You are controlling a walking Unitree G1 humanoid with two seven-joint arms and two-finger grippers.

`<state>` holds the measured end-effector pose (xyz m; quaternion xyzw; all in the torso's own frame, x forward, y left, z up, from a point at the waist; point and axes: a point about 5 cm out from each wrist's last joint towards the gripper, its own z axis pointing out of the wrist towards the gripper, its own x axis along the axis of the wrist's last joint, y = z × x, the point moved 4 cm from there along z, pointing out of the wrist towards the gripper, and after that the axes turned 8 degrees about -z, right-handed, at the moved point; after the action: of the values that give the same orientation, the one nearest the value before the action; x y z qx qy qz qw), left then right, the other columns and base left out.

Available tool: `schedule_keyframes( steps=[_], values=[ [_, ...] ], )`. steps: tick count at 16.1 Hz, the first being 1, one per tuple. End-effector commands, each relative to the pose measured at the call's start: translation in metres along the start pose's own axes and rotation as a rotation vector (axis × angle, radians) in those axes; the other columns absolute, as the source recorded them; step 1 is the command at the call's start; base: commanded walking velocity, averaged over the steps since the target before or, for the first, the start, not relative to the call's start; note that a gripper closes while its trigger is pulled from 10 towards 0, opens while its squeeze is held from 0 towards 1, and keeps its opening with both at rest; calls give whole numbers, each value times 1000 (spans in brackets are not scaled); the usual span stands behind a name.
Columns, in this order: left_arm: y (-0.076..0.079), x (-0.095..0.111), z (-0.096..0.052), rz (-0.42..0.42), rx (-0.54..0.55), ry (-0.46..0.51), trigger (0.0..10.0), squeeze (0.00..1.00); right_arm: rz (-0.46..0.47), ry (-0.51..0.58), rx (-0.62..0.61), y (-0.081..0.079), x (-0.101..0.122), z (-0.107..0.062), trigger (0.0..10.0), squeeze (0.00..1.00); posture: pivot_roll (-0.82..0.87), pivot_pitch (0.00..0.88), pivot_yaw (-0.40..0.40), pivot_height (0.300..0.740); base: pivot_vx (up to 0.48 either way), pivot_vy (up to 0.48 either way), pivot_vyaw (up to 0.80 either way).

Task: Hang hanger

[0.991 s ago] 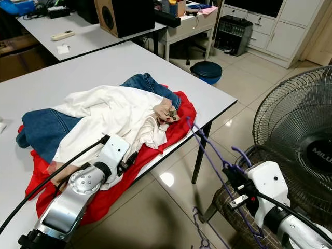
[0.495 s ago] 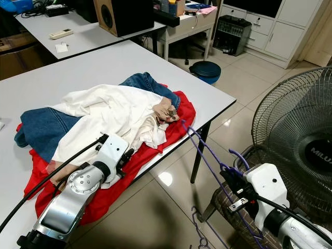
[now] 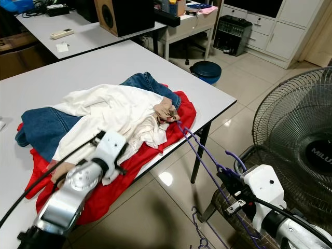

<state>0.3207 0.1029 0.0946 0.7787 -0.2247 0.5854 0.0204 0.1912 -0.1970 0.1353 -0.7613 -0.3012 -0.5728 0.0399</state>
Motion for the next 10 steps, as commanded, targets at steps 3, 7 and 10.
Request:
schedule_keyframes(
  steps=[3, 7, 10],
  values=[
    [-12, 36, 4, -7, -6, 135, 0, 0, -29, 79, 78, -12, 17, -1, 10000, 0, -162, 17, 48, 740, 0, 0, 0],
    [-29, 91, 4, -47, -17, 323, 0, 0, 2, 109, 92, -24, 19, 9, 10000, 0, -132, 10, 79, 740, 0, 0, 0],
    [-35, 114, 0, -16, -55, 386, 0, 0, 56, 139, 65, -27, 21, 17, 10000, 0, -109, 7, 95, 740, 0, 0, 0]
  ],
)
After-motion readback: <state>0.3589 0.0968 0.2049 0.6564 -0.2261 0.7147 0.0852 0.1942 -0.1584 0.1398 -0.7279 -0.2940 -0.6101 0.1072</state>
